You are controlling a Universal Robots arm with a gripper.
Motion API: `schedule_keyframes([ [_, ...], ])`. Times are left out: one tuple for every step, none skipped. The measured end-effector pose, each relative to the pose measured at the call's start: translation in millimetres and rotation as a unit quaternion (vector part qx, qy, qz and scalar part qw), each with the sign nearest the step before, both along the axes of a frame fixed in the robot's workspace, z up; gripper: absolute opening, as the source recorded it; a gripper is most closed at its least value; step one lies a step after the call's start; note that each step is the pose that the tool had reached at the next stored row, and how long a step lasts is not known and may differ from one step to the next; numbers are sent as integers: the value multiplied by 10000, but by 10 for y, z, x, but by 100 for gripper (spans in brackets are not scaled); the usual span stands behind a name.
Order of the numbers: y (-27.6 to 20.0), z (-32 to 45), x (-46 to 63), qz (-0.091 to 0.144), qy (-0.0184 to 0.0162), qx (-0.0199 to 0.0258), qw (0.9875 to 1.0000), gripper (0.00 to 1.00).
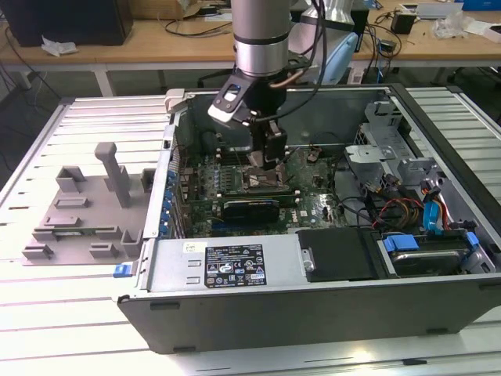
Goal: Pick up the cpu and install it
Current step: 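Place the cpu into insertion slot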
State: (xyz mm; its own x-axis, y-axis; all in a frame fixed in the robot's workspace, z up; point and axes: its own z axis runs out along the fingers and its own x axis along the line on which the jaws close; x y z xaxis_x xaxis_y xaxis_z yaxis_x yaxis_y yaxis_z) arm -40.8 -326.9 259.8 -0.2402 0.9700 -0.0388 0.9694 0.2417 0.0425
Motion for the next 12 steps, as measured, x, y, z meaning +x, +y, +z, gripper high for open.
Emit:
schedule_keyframes([
  [0,0,0,-123,0,-1,9999,54],
  [0,-1,0,-206,0,0,9998,54],
  [0,-1,0,-290,0,0,9996,54],
  [0,-1,0,-378,0,0,9993,54],
  [0,-1,0,-569,0,0,9984,54],
  [0,-2,0,-716,0,0,9974,54],
  [0,-2,0,-804,0,0,9968,54],
  [0,-2,0,-888,0,0,9961,54],
  [0,-3,0,-1022,0,0,9948,54],
  [0,-6,0,-1139,0,0,9935,54],
  [1,-11,0,-1189,0,-1,9929,54],
  [6,-22,0,-1205,1,-1,9927,54],
])
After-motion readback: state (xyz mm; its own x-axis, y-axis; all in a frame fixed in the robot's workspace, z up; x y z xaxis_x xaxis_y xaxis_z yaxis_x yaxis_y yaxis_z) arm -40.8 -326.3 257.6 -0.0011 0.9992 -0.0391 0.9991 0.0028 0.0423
